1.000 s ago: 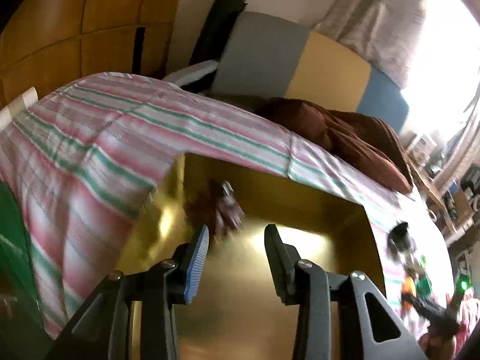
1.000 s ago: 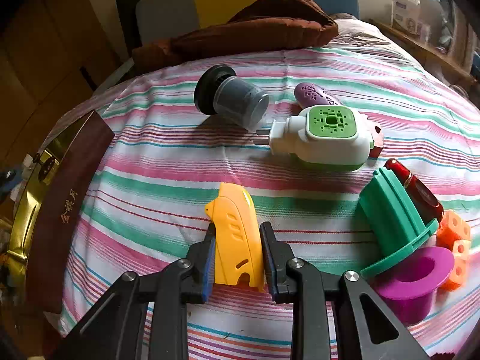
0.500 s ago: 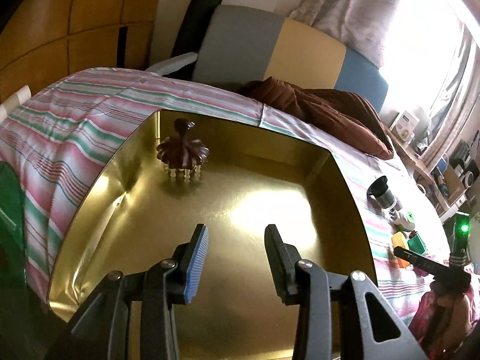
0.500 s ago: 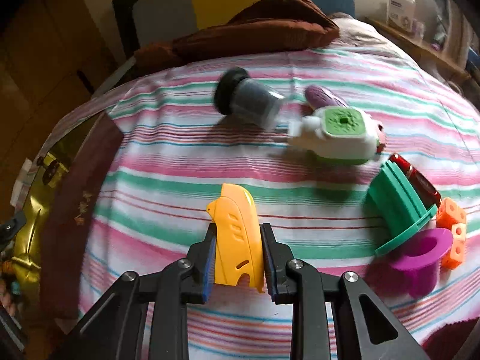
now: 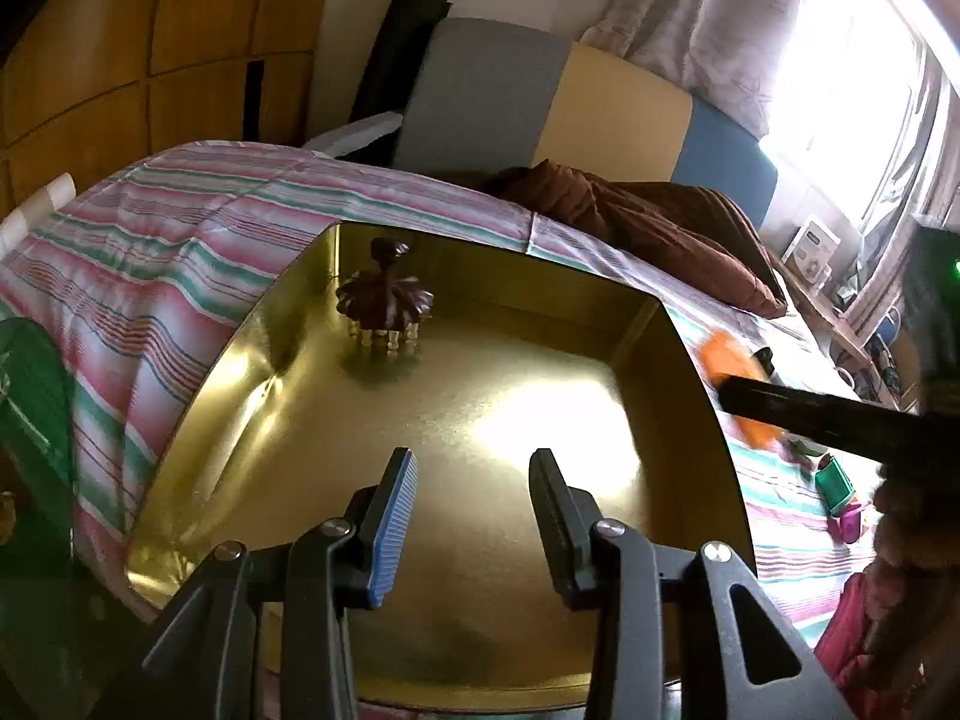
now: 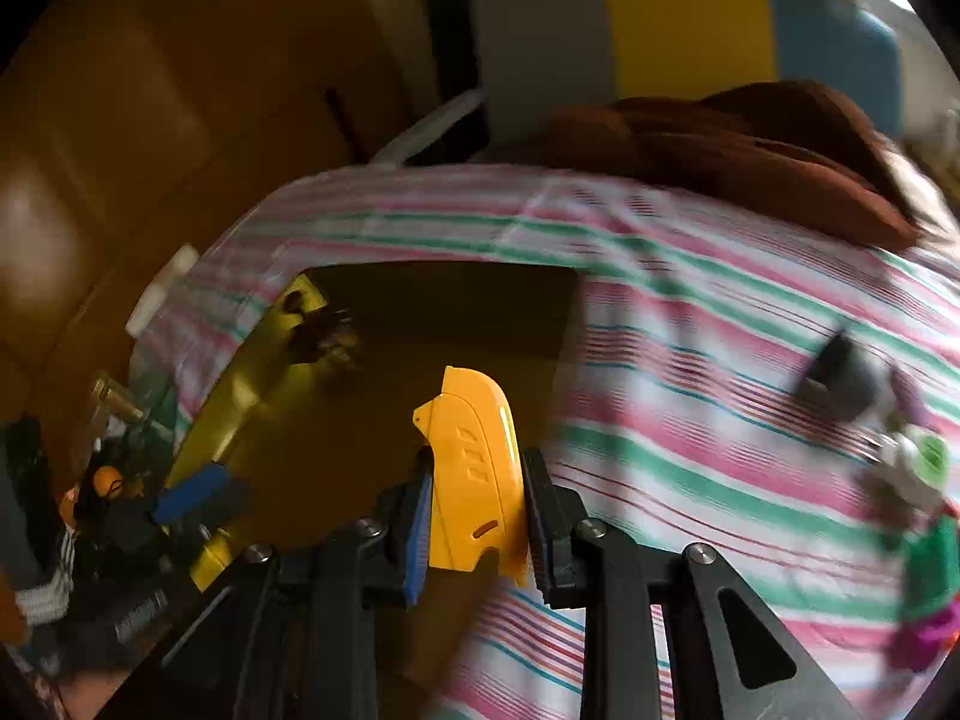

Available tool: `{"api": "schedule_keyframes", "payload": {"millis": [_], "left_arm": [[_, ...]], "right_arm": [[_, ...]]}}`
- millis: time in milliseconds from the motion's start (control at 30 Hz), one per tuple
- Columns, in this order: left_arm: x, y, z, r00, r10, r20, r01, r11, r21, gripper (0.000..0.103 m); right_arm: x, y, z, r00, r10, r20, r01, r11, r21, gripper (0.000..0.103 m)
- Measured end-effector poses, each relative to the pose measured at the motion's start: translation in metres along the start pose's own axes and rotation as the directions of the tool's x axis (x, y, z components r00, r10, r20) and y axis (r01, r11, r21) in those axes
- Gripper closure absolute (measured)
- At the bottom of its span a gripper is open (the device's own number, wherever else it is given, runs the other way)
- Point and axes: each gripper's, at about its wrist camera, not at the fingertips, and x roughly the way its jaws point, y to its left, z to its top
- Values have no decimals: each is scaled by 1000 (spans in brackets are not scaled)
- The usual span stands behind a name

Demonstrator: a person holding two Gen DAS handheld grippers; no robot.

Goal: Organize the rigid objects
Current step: 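Carry the yellow block into the gold tray and release it with the right gripper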

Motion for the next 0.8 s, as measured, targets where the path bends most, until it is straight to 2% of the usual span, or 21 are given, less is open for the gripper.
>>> {"api": "schedule_keyframes", "payload": {"millis": [133, 233, 400, 667, 733, 800], "left_arm": [[-2, 7, 0, 1000, 13, 0, -13, 1000, -16, 64], [-3, 15, 1, 1000, 21, -5, -22, 999, -32, 64], [-3, 22, -1, 1000, 14, -20, -15, 997, -73, 64], [-4, 19, -2, 1000, 12, -21, -14, 998, -62, 64], [-3, 19, -3, 1000, 12, -27, -14, 998, -60, 64], [-3, 19, -3, 1000, 15, -27, -16, 998, -62, 64]], "right_arm": [[44, 29, 15, 996, 30, -87, -32, 999, -14, 76], [71, 44, 24, 992, -1, -125, -3, 999, -32, 76], [103, 50, 39, 990, -28, -140, 30, 1000, 10, 76], [135, 44, 52, 988, -45, -145, 61, 992, 112, 74], [135, 41, 54, 993, 0, -119, 18, 989, 149, 62], [128, 39, 55, 995, -4, -95, 19, 986, 164, 57]]}}
